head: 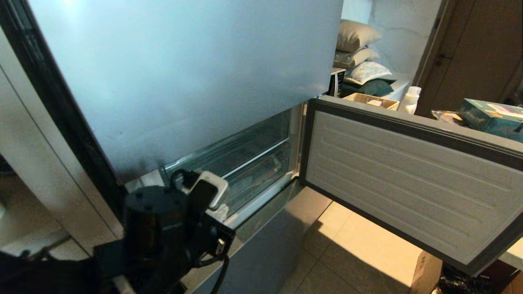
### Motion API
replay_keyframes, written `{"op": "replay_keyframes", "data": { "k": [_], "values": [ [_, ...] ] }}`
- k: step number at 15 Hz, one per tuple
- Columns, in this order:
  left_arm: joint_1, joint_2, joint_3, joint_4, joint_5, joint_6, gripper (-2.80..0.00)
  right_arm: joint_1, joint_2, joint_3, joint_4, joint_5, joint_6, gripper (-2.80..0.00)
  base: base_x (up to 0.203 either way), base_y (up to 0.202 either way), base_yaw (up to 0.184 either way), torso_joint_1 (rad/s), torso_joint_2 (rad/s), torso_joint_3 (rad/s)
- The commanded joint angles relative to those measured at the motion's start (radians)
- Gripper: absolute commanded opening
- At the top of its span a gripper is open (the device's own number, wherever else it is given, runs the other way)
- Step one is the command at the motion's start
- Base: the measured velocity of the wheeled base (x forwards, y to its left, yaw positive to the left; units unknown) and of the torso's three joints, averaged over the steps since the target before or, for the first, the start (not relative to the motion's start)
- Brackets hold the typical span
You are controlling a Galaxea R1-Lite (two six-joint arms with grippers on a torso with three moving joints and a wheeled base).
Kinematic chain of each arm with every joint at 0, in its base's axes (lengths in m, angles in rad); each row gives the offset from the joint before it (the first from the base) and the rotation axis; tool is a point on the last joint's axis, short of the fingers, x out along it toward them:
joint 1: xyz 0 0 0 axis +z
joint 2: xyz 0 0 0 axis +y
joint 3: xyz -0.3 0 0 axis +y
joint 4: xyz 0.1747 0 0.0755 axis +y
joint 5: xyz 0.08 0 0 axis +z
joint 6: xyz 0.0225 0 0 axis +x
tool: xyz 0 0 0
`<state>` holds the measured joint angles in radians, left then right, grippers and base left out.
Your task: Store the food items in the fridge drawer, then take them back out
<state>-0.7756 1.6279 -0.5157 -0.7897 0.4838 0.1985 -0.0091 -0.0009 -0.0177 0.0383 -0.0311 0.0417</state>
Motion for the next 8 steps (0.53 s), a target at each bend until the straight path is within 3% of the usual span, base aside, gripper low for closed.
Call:
{"op": "replay_keyframes", "data": {
  "k": [1, 3, 5, 6, 8],
  "values": [
    [-0.018, -0.265, 0.121, -0.002, -0.005, 0.001, -2.8, 0.0, 0.001, -0.001, 0.0, 0.0, 0.0, -2.8, 0.0, 0.0, 0.0, 0.0, 0.0, 0.0],
    [-0.017, -0.428, 0.199, 0.011, 0.0, 0.001, -2.8, 0.0, 0.001, -0.001, 0.0, -0.001, 0.0, -2.8, 0.0, 0.0, 0.0, 0.0, 0.0, 0.0],
    [0.047, -0.581, 0.237, 0.037, 0.01, 0.001, -2.8, 0.0, 0.001, -0.001, 0.0, 0.0, 0.0, -2.8, 0.0, 0.0, 0.0, 0.0, 0.0, 0.0],
    [0.136, -0.652, 0.246, 0.05, 0.012, 0.001, -2.8, 0.0, 0.002, -0.001, 0.0, 0.0, -0.001, -2.8, 0.0, 0.0, 0.0, 0.0, 0.0, 0.0],
    [0.382, -0.806, 0.263, 0.088, 0.015, 0.002, -2.8, 0.0, 0.001, -0.001, 0.002, -0.001, -0.003, -2.8, 0.0, 0.0, 0.0, 0.0, 0.0, 0.0]
  ]
}}
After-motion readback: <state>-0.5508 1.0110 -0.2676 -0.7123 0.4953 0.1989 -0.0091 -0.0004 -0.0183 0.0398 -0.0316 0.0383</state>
